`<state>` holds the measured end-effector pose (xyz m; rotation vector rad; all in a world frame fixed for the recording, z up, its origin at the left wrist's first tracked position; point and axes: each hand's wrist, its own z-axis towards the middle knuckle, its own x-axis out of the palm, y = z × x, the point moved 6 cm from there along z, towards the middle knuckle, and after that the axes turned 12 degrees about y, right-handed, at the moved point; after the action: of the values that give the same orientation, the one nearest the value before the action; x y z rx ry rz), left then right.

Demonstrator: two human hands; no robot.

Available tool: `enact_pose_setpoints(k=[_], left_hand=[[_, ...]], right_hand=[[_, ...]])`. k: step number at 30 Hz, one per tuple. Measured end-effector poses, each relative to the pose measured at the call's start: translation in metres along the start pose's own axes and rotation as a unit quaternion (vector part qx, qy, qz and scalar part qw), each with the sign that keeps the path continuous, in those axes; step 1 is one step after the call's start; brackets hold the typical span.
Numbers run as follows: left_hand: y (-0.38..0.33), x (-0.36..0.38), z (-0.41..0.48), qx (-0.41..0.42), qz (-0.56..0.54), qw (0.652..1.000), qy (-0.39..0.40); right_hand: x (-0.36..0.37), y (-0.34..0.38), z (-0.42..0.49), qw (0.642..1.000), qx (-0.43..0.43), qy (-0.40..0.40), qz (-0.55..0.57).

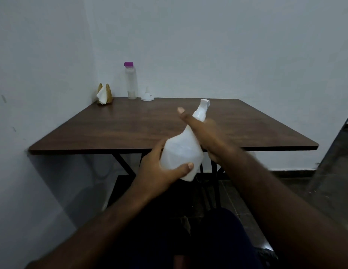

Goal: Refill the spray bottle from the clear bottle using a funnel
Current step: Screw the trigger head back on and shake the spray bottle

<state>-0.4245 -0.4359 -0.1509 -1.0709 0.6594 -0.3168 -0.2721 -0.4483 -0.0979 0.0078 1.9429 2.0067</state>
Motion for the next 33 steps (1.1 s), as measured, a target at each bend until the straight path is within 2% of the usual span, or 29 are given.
enact_pose_setpoints(k=[2, 4, 6, 9, 11, 17, 21, 28, 33], left_hand=[[-0.004, 0.012, -0.01, 0.0, 0.047, 0.998, -0.032], [-0.001, 0.023, -0.014, -0.013, 0.05, 0.998, -0.028], [0.008, 0.035, -0.012, -0.05, 0.0, 0.998, 0.035], [0.015, 0.056, -0.01, -0.092, -0.13, 0.974, 0.16], [0.013, 0.066, -0.013, -0.09, -0.146, 0.967, 0.189], [0.024, 0.072, -0.02, -0.106, -0.106, 0.982, 0.119], [0.024, 0.064, -0.02, -0.119, -0.106, 0.983, 0.085], [0.021, 0.061, -0.02, -0.112, -0.095, 0.986, 0.084], [0.018, 0.062, -0.021, -0.114, -0.092, 0.985, 0.091]], right_hand=[[-0.003, -0.004, 0.001, 1.0, -0.01, -0.017, -0.012], [-0.008, -0.007, -0.001, 0.999, -0.025, -0.02, -0.027], [-0.013, -0.008, -0.007, 0.999, -0.027, -0.012, -0.046], [-0.012, -0.011, -0.015, 0.991, -0.031, 0.023, -0.129], [-0.009, -0.016, -0.02, 0.987, -0.033, 0.03, -0.156], [-0.01, -0.037, -0.023, 0.988, -0.048, 0.044, -0.143], [-0.01, -0.046, -0.021, 0.982, -0.048, 0.048, -0.174], [-0.011, -0.045, -0.026, 0.985, -0.069, 0.045, -0.153], [-0.014, -0.052, -0.03, 0.995, -0.042, 0.052, -0.077]])
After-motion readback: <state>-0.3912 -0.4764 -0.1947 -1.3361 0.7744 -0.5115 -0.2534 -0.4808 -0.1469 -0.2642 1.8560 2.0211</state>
